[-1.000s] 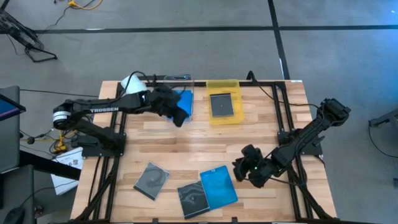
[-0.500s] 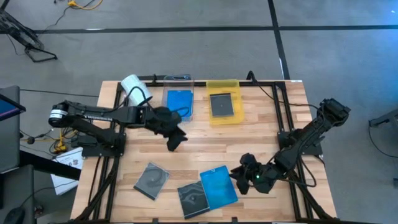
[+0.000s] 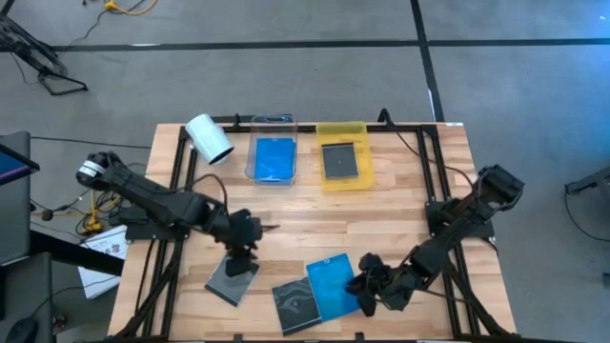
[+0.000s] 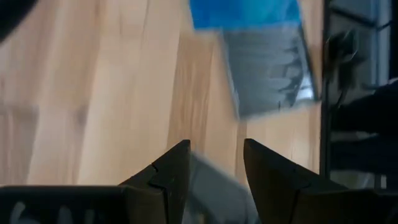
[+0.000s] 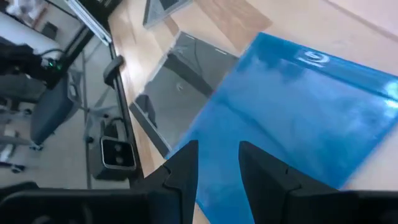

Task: Pick & place jewel cases by type
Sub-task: Put the left black CD case into the yellow bin

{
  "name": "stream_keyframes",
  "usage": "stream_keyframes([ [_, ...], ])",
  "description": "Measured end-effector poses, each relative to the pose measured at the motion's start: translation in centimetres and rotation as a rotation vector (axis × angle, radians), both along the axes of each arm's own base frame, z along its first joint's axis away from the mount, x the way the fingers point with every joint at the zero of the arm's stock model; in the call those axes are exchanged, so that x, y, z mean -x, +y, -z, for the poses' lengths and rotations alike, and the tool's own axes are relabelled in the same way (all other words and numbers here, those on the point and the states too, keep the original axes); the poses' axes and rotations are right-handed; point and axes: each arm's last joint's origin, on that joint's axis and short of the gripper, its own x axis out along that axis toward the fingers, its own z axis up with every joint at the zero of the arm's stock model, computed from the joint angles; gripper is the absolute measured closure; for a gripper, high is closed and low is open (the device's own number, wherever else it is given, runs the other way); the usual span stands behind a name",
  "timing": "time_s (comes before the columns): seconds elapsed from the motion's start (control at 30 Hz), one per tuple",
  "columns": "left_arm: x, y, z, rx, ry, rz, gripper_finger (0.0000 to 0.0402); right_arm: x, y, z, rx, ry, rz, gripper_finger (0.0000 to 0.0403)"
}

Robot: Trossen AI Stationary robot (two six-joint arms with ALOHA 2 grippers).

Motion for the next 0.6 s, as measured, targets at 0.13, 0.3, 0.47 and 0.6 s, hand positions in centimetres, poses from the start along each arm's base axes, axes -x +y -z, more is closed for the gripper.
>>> stream_keyframes([
  [0.13, 1.5, -2.0, 0.4, 0.016, 0.090, 0.002, 0.0260, -1.0, 0.0, 0.6, -0.003, -0.038, -0.002, 0.0294],
  [0.3, 3.5, -4.9, 0.5, 0.054, 0.155, 0.037, 0.0260, -1.6, -0.6, 0.8, 0.048, -0.042, -0.008, 0.0294],
  [0.47, 5.7, -7.4, 0.7, 0.056, 0.195, -0.006, 0.0260, -2.6, -1.9, 0.5, 0.116, -0.056, -0.011, 0.0294],
  [0.6, 7.2, -8.8, 0.8, 0.052, 0.174, -0.129, 0.0260, -3.5, -3.2, 0.2, 0.170, -0.064, -0.006, 0.0294],
])
